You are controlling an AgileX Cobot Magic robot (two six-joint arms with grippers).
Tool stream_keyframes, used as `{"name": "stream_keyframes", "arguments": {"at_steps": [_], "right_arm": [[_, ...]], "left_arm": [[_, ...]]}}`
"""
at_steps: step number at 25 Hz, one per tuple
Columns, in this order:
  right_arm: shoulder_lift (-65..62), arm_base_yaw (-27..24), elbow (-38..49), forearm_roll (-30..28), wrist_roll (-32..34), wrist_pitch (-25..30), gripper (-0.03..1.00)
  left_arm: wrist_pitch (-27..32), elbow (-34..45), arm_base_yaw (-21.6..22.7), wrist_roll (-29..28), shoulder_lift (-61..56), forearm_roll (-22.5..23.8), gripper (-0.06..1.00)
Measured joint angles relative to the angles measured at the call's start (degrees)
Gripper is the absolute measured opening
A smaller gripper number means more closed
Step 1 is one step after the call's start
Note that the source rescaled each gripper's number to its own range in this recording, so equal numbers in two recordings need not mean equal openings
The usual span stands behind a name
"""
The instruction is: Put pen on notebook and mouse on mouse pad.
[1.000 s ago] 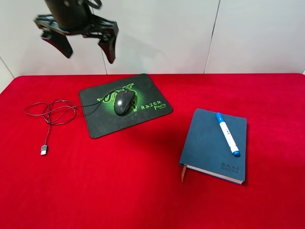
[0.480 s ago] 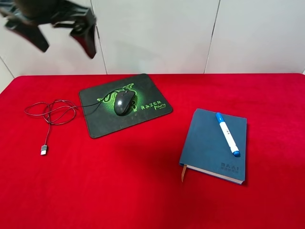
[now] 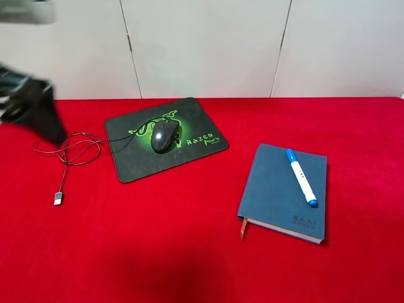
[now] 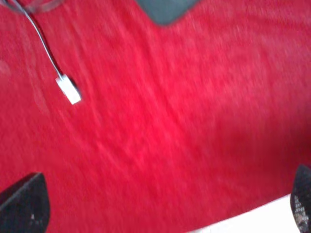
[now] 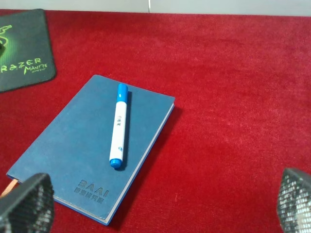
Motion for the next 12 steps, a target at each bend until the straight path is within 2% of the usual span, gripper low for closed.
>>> {"name": "stream_keyframes", "arguments": {"at_steps": [5, 12], "right_arm": [[0.00, 0.00, 0.00, 0.06, 0.00, 0.00, 1.00], [0.00, 0.00, 0.00, 0.06, 0.00, 0.00, 1.00]], "left_arm": [[0.07, 6.24, 0.00, -0.12, -13.22, -1.82, 0.98], [0.20, 10.88, 0.00, -0.07, -33.30, -3.48, 0.98]]}}
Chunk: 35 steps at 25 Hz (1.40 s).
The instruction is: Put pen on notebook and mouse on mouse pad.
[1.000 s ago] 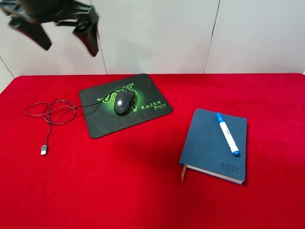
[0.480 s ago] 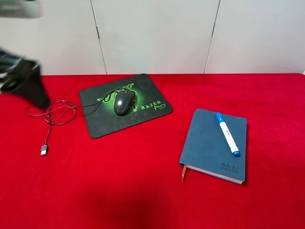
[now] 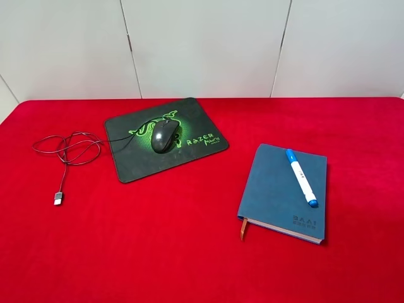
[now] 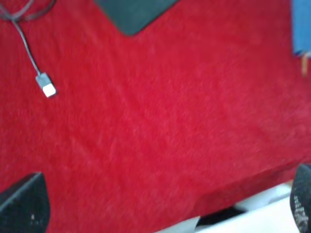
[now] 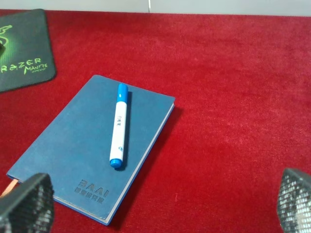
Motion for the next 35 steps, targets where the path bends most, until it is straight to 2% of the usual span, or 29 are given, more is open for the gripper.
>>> {"name": "stream_keyframes", "arguments": {"at_steps": [6, 12, 16, 21, 26, 29, 35], "right_arm": [[0.00, 0.00, 0.00, 0.00, 0.00, 0.00, 1.00], [0.00, 0.00, 0.00, 0.00, 0.00, 0.00, 1.00], [0.00, 0.00, 0.00, 0.00, 0.00, 0.00, 1.00], [0.00, 0.00, 0.00, 0.00, 0.00, 0.00, 1.00], [0.00, 0.00, 0.00, 0.00, 0.00, 0.00, 1.00], [0.00, 0.00, 0.00, 0.00, 0.00, 0.00, 1.00], [0.00, 0.00, 0.00, 0.00, 0.00, 0.00, 1.00]], "left_arm": [[0.00, 3.88, 0.00, 2.78, -14.27, -1.18, 0.99], [0.00, 8.31, 0.68, 4.84, -20.05, -1.14, 1.00], [0.00, 10.48, 5.55, 5.02, -20.12, 2.00, 1.00], [0.00, 12.49, 14.89, 5.04, -20.12, 5.78, 1.00], [-0.12, 14.59, 21.83, 5.10, -20.17, 6.99, 1.00], [-1.25, 16.40, 23.66, 7.40, -20.42, 7.14, 1.00], [-7.40, 20.17, 24.01, 13.24, -20.47, 6.52, 1.00]]}}
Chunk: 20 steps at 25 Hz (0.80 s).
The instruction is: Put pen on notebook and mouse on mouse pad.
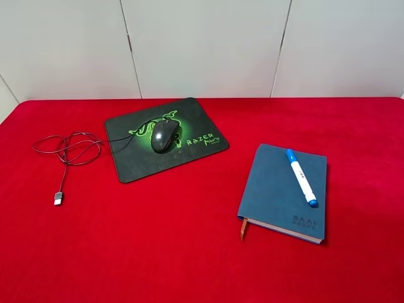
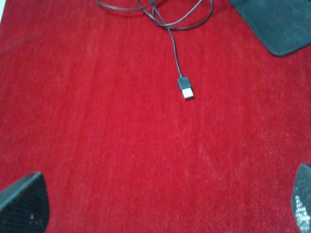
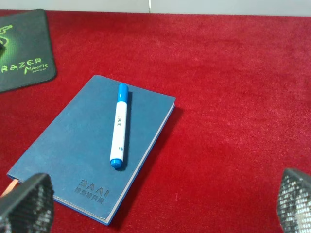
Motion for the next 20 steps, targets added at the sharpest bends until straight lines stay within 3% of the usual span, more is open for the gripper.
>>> {"name": "stream_keyframes", "arguments": {"at_steps": [8, 20], "right_arm": [[0.00, 0.00, 0.00, 0.04, 0.00, 0.00, 1.00], [0.00, 0.00, 0.00, 0.10, 0.00, 0.00, 1.00]], "left_arm": [[0.59, 1.41, 0.00, 1.44, -9.21, -2.34, 1.00], [0.63, 1.41, 0.00, 2.29, -9.67, -2.91, 1.00]]}}
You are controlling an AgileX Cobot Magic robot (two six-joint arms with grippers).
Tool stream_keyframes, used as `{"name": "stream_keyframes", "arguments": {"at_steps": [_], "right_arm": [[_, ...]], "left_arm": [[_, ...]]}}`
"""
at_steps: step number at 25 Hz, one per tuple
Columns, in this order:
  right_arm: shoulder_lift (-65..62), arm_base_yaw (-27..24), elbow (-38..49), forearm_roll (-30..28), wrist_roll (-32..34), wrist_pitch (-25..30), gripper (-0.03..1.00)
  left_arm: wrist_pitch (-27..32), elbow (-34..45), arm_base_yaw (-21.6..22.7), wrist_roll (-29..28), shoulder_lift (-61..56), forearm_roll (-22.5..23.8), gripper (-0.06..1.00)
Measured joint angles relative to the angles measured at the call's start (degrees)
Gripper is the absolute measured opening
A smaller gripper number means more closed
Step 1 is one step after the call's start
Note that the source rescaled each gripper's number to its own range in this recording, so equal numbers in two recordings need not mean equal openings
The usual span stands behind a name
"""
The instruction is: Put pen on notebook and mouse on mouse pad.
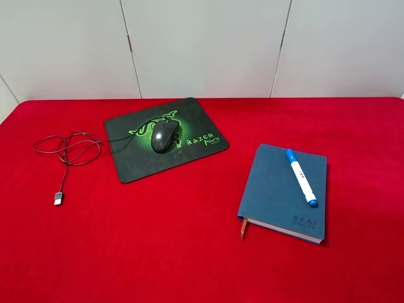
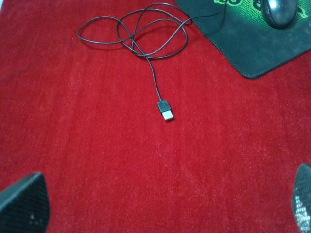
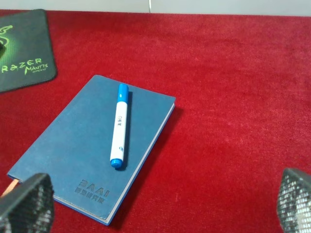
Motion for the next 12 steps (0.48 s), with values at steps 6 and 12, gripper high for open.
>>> {"name": "stream_keyframes", "arguments": {"at_steps": [6, 12], "right_arm": [[0.00, 0.00, 0.00, 0.00, 0.00, 0.00, 1.00], [0.00, 0.00, 0.00, 0.00, 0.00, 0.00, 1.00]], "left_arm": [[0.00, 0.00, 0.00, 0.00, 0.00, 0.00, 1.00], [0.20, 0.00, 0.00, 0.00, 0.00, 0.00, 1.00]]}}
